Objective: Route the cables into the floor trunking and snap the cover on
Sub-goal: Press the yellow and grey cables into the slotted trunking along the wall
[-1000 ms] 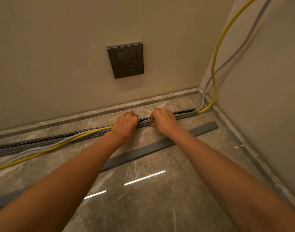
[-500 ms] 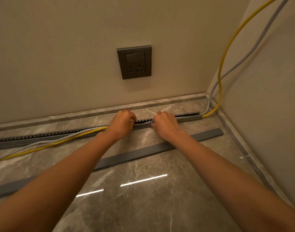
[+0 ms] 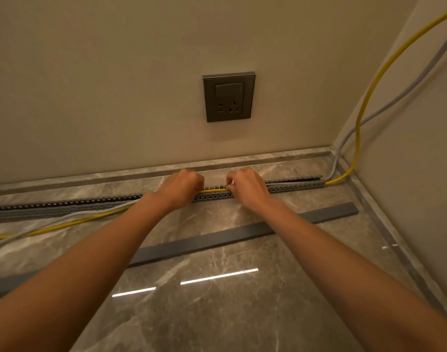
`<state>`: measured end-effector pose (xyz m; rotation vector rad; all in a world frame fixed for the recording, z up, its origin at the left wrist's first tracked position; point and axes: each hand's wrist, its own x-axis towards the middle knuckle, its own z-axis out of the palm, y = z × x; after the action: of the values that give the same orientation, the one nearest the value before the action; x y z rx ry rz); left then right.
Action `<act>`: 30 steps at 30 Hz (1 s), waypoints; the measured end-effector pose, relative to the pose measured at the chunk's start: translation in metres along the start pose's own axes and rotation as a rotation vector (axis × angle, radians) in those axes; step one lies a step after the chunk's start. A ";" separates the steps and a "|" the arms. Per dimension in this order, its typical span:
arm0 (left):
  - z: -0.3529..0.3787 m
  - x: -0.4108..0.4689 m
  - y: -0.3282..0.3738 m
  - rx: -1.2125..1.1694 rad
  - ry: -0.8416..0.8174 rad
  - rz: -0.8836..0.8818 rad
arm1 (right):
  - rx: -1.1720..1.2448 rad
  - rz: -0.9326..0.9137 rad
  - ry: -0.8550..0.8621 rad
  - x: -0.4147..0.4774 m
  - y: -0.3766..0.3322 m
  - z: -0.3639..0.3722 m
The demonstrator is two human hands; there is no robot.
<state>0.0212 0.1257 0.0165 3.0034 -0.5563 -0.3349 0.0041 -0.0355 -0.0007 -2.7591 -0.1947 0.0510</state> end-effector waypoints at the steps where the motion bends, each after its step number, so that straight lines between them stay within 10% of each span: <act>1: -0.002 0.001 -0.002 0.003 -0.027 0.011 | 0.010 -0.005 -0.007 -0.001 0.001 0.000; 14: -0.012 -0.012 -0.017 0.147 -0.124 0.000 | -0.076 -0.158 -0.019 -0.007 -0.030 0.010; 30: -0.014 -0.012 -0.051 -0.397 -0.054 -0.030 | 0.097 -0.034 0.000 -0.005 -0.035 0.011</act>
<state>0.0309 0.1784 0.0272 2.6279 -0.3936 -0.4679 -0.0056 -0.0001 0.0022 -2.6588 -0.2333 0.0495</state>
